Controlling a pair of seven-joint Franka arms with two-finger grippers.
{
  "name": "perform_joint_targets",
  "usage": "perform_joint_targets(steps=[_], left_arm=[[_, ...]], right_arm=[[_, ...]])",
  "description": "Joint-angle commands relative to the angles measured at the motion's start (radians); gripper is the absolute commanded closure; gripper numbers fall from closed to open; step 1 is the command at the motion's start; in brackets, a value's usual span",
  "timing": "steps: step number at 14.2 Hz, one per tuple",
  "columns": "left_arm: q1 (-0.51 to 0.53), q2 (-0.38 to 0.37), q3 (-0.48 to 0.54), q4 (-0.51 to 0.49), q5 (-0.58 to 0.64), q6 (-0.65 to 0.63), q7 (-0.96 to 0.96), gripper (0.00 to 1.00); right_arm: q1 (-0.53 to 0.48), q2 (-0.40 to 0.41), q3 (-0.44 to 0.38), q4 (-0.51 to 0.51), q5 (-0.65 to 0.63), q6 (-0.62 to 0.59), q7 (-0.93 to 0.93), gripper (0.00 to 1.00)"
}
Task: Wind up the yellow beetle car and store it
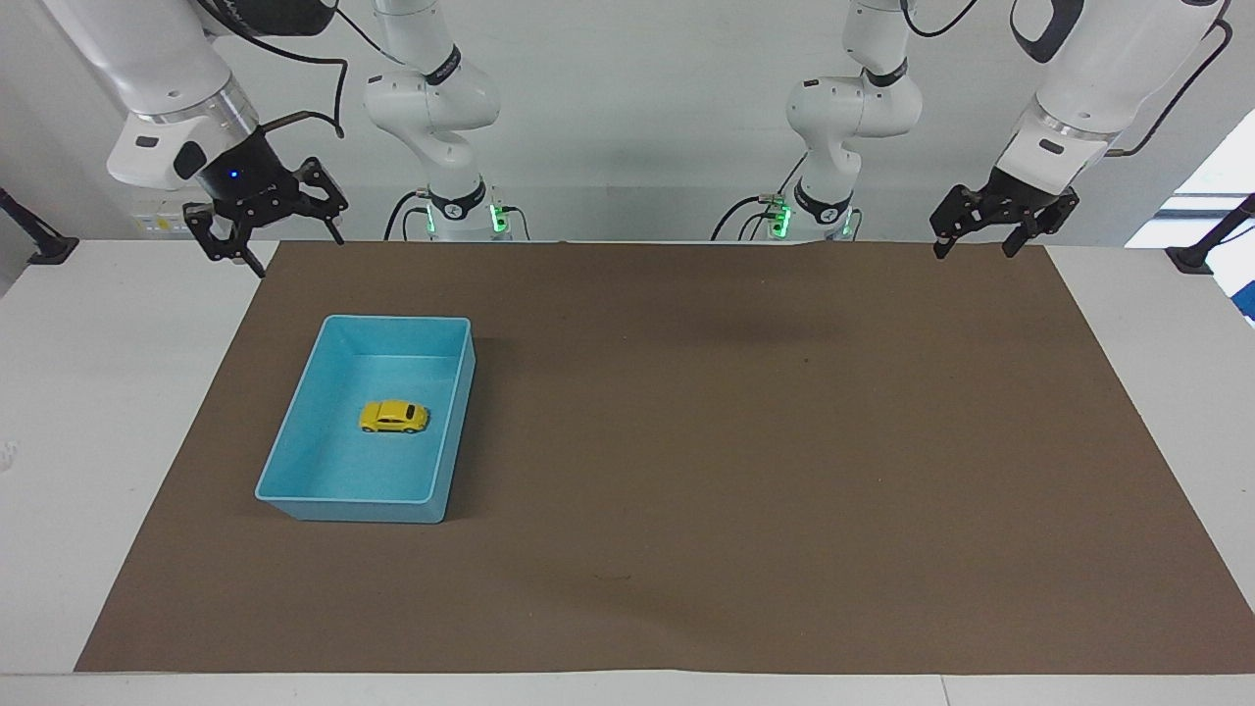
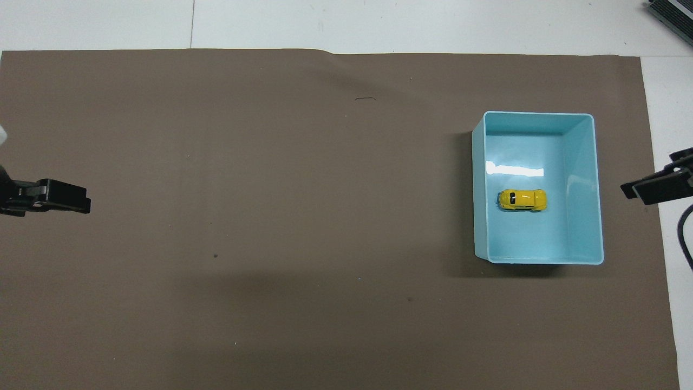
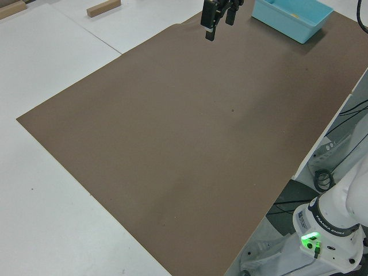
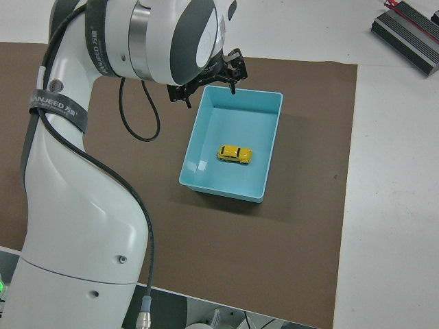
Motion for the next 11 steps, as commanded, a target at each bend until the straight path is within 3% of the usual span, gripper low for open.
perform_joint_targets(steps=[1, 4, 11], left_arm=[[0.010, -0.007, -0.009, 0.005, 0.009, -0.011, -0.010, 0.00], [0.010, -0.007, -0.008, 0.005, 0.009, -0.011, -0.010, 0.00], [0.010, -0.007, -0.009, 0.005, 0.009, -0.011, -0.010, 0.00]], right_arm=[[-0.009, -0.002, 0.011, 0.044, -0.005, -0.059, 0.133, 0.00], [-0.009, -0.001, 0.054, 0.078, -0.010, -0.105, 0.320, 0.00], [-0.030, -0.007, 0.089, 0.095, -0.030, -0.155, 0.420, 0.00]])
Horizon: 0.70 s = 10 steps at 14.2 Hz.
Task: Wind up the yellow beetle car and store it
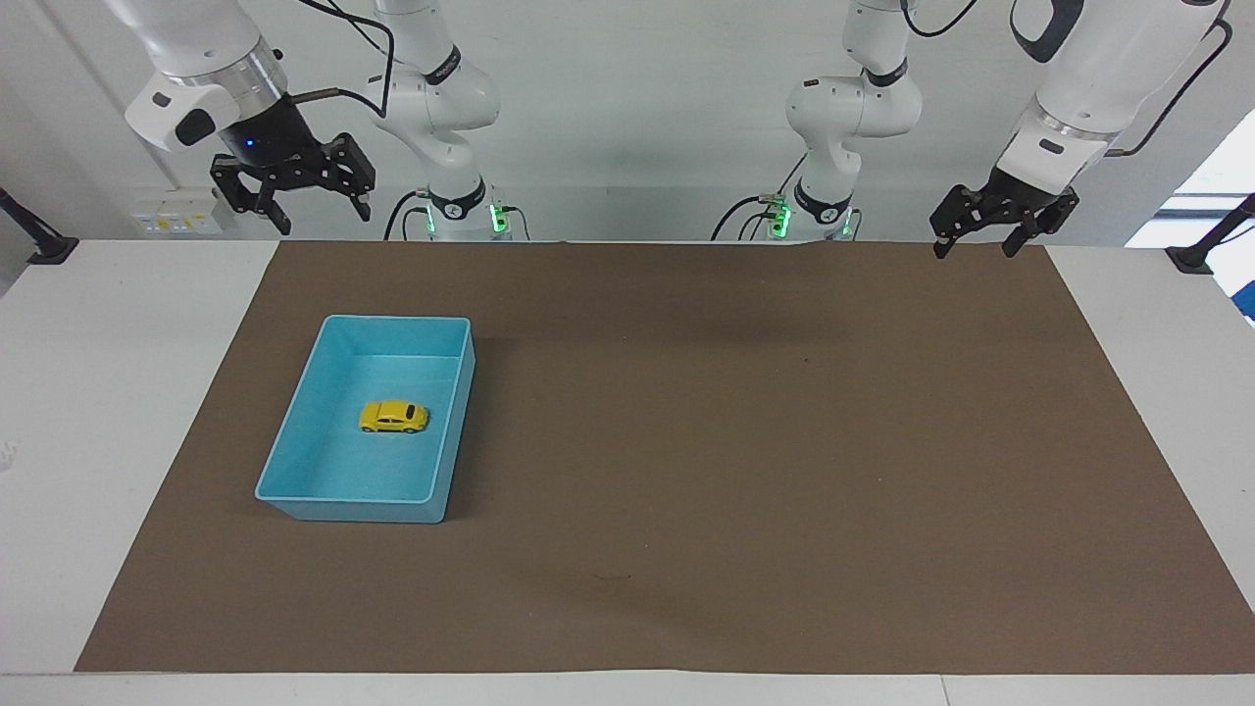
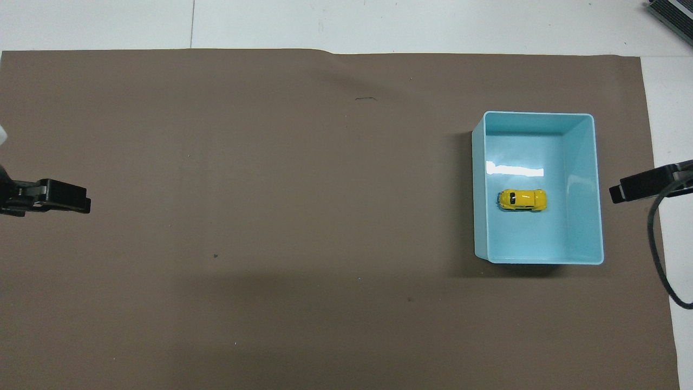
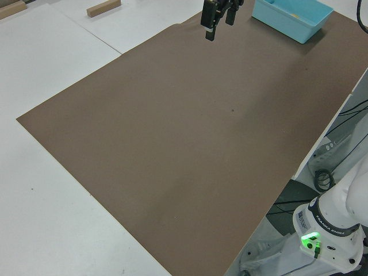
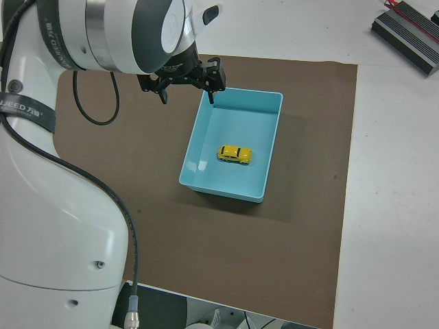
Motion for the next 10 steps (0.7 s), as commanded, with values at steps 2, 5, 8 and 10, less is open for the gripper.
perform_joint_targets(steps=[2, 5, 8, 10], left_arm=[[0.010, -0.007, -0.009, 0.005, 0.009, -0.011, -0.010, 0.00], [0.010, -0.007, -0.008, 0.005, 0.009, -0.011, -0.010, 0.00], [0.010, -0.007, -0.008, 0.005, 0.009, -0.011, -0.010, 0.00], [0.010, -0.007, -0.009, 0.005, 0.007, -0.011, -0.010, 0.00]], right_arm=[[-0.017, -0.002, 0.020, 0.036, -0.058, -0.038, 0.065, 0.00], [-0.017, -0.002, 0.041, 0.037, -0.086, -0.059, 0.143, 0.00], [-0.019, -0.002, 0.038, 0.036, -0.076, -0.042, 0.161, 0.00], [-0.017, -0.002, 0.032, 0.034, -0.070, -0.036, 0.161, 0.00]])
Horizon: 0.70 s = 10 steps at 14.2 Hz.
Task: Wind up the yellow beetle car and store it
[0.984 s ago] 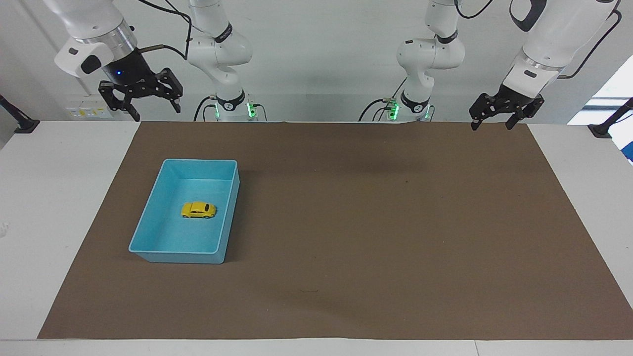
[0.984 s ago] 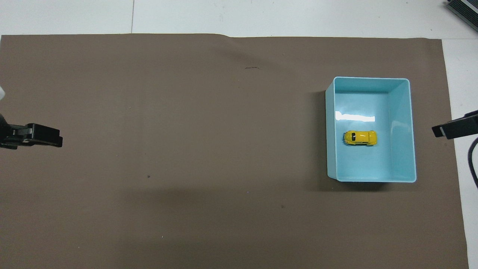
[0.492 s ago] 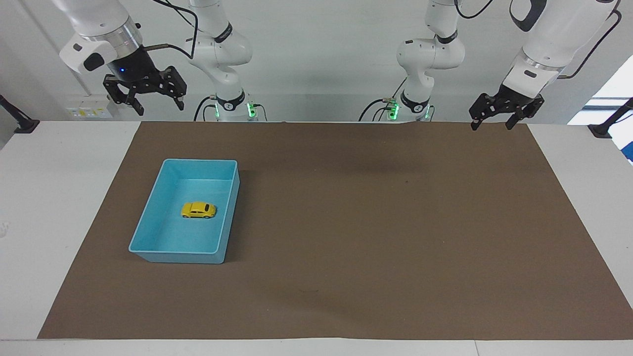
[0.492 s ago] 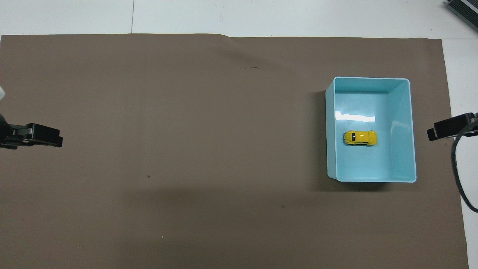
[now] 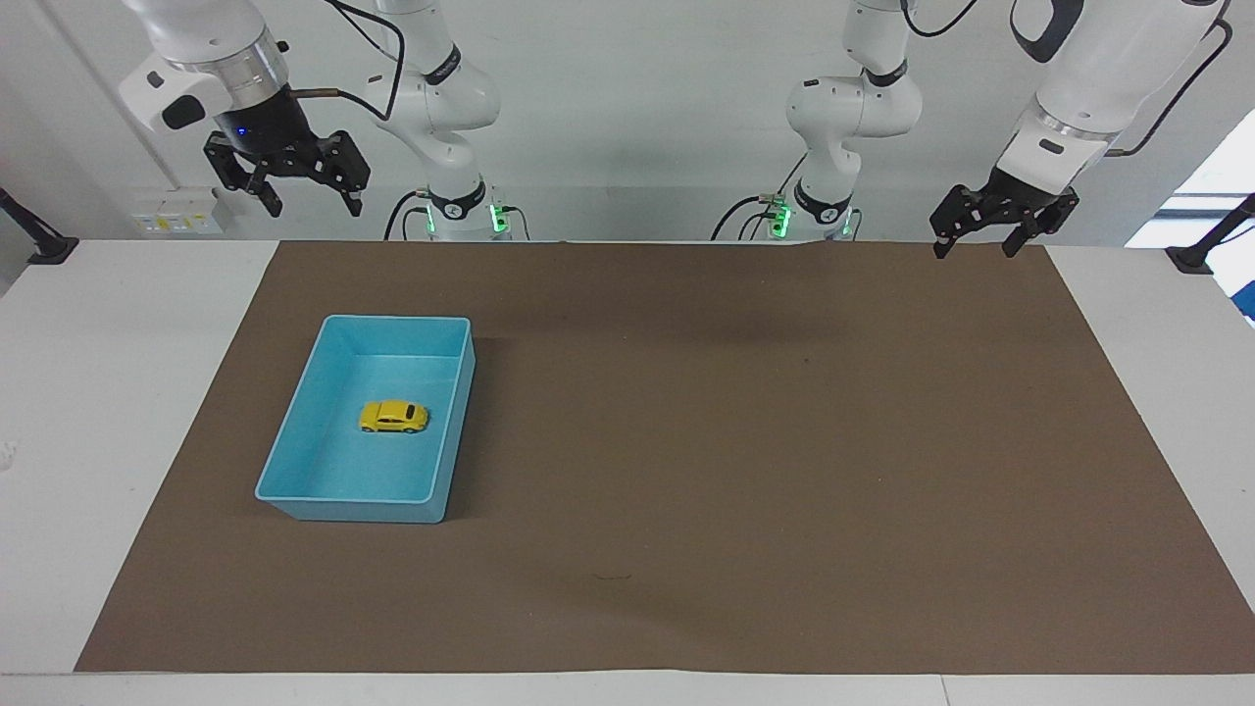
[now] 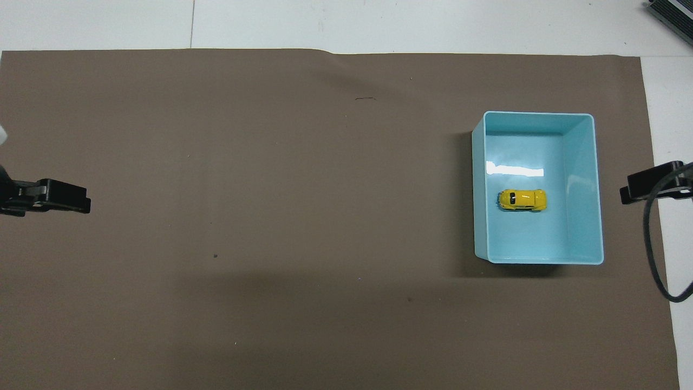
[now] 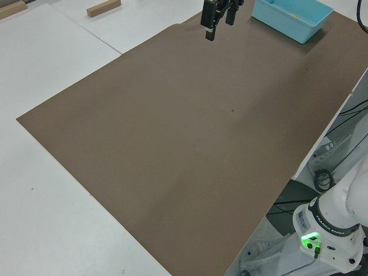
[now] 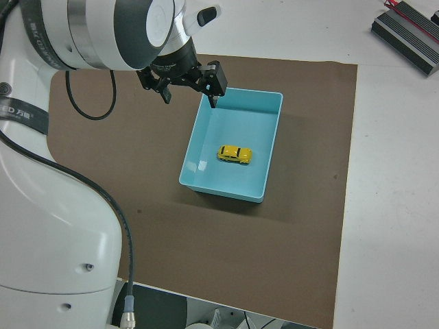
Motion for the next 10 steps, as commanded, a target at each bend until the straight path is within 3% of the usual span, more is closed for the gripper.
perform_joint_targets(steps=[1, 10], left_arm=[[0.010, -0.007, -0.009, 0.005, 0.009, -0.011, -0.010, 0.00], [0.010, -0.007, -0.008, 0.005, 0.009, -0.011, -0.010, 0.00]], right_arm=[[-0.015, -0.001, 0.012, 0.009, -0.015, 0.002, 0.019, 0.00], [-0.015, -0.004, 0.014, -0.001, -0.028, 0.009, 0.010, 0.00]])
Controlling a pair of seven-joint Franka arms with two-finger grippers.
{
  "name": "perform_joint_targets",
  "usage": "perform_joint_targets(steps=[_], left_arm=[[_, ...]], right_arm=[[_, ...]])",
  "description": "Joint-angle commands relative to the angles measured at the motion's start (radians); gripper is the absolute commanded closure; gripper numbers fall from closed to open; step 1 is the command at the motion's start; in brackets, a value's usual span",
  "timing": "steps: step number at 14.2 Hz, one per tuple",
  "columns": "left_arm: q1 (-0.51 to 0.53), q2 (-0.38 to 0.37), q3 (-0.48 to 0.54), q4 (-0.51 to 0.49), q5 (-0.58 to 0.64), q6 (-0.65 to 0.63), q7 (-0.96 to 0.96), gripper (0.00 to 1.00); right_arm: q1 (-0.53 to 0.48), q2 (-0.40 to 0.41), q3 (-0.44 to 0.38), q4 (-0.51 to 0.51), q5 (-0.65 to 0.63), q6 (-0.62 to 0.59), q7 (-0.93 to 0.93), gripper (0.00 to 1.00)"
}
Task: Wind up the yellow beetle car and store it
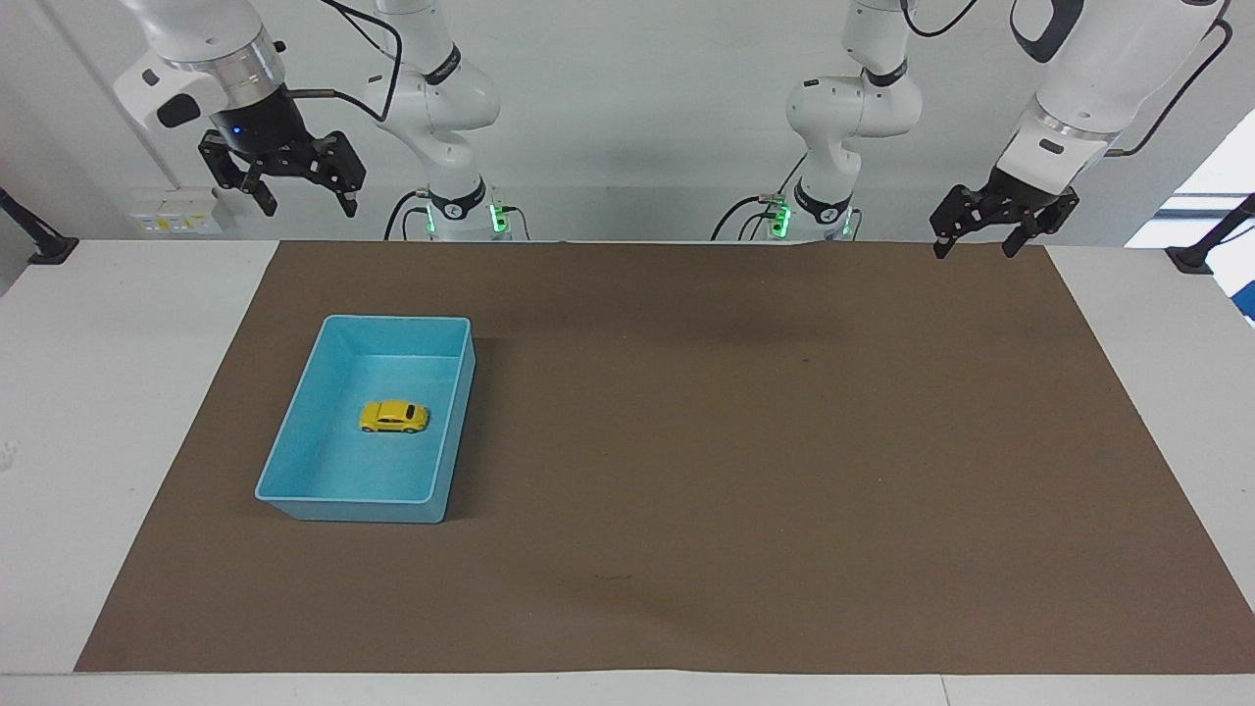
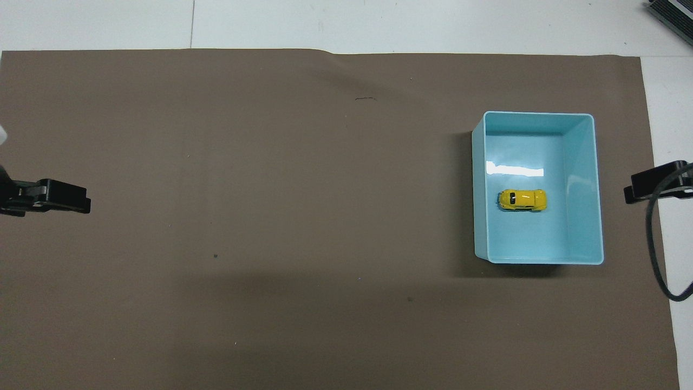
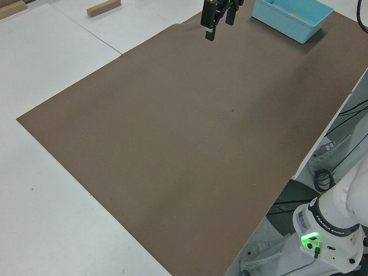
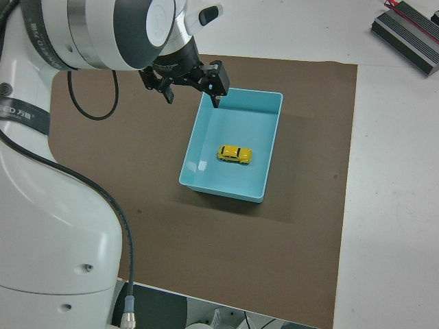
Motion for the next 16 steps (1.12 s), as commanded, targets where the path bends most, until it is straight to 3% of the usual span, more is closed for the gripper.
perform_joint_targets(steps=[1, 16], left_arm=[[0.010, -0.007, -0.009, 0.005, 0.009, -0.011, -0.010, 0.00], [0.010, -0.007, -0.009, 0.005, 0.007, -0.011, -0.010, 0.00]], right_arm=[[-0.012, -0.004, 0.015, -0.002, -0.010, 0.010, 0.011, 0.00], [-0.012, -0.002, 0.024, -0.013, 0.013, 0.061, -0.068, 0.00]])
